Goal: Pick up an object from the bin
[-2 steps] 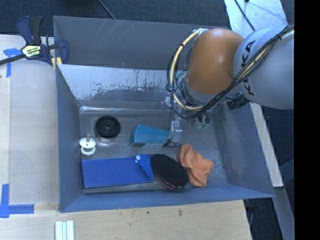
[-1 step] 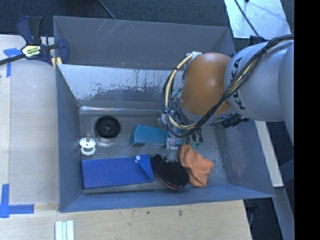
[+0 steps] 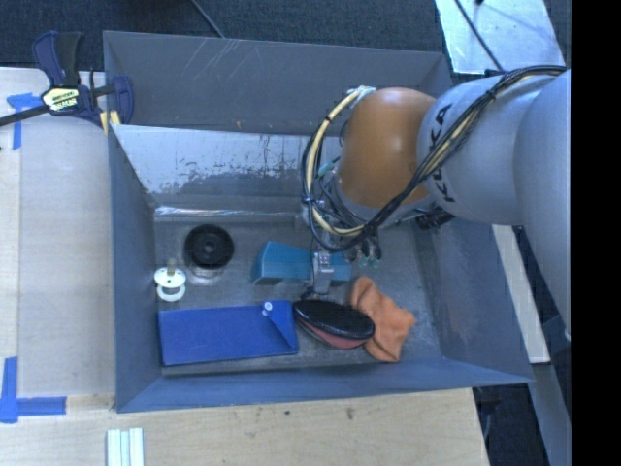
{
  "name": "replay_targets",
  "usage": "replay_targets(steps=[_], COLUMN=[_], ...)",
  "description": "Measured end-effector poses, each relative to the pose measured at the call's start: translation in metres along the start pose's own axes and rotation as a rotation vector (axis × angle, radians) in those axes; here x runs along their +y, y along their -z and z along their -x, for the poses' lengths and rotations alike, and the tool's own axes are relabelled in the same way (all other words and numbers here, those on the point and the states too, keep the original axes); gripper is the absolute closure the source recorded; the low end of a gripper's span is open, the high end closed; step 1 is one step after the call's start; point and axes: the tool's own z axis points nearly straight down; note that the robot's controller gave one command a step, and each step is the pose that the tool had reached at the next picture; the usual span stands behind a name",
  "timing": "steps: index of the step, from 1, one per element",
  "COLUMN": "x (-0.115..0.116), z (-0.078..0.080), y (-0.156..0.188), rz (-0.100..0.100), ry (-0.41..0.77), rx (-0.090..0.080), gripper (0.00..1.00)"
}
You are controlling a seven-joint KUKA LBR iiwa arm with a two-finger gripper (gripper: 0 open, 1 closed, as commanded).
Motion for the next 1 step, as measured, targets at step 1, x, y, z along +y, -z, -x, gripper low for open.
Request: replay_targets(steps=[1], x=[-0.0191], z=[-0.0403], y=[-0.0243], rz=[0.002], ry=[0.098], rx=[-0.007], gripper=[1.00])
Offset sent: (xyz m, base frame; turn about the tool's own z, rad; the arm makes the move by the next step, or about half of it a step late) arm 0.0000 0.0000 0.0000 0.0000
